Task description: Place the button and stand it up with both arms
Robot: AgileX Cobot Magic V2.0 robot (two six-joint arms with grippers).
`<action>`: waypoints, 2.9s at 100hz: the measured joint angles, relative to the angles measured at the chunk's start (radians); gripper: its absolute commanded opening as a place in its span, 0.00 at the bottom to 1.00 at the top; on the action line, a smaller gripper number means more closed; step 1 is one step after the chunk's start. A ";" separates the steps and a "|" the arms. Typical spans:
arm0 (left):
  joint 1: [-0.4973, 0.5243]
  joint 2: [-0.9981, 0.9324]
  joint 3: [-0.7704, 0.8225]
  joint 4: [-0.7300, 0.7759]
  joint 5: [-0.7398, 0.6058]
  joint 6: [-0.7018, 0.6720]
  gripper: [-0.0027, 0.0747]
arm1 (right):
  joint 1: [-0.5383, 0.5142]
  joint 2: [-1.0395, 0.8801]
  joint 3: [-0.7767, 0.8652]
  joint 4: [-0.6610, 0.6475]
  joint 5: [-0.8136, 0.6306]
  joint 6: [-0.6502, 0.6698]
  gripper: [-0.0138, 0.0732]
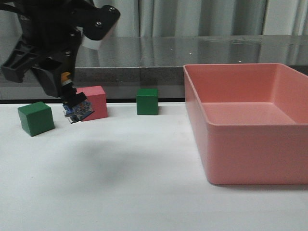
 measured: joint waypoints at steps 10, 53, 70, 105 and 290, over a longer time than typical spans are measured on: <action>-0.055 0.024 0.000 0.112 0.000 -0.067 0.01 | 0.000 0.000 0.000 0.000 0.000 0.000 0.09; -0.085 0.155 0.000 0.224 0.043 -0.167 0.01 | 0.000 0.000 0.000 0.000 0.000 0.000 0.09; -0.085 0.170 0.000 0.224 0.047 -0.172 0.01 | 0.000 0.000 0.000 0.001 0.000 0.000 0.09; -0.085 0.172 0.000 0.213 0.066 -0.172 0.01 | 0.000 0.000 0.000 0.001 0.000 0.000 0.09; 0.410 -0.438 0.099 -0.344 -0.066 -0.664 0.01 | 0.000 0.000 0.000 0.001 0.010 0.000 0.09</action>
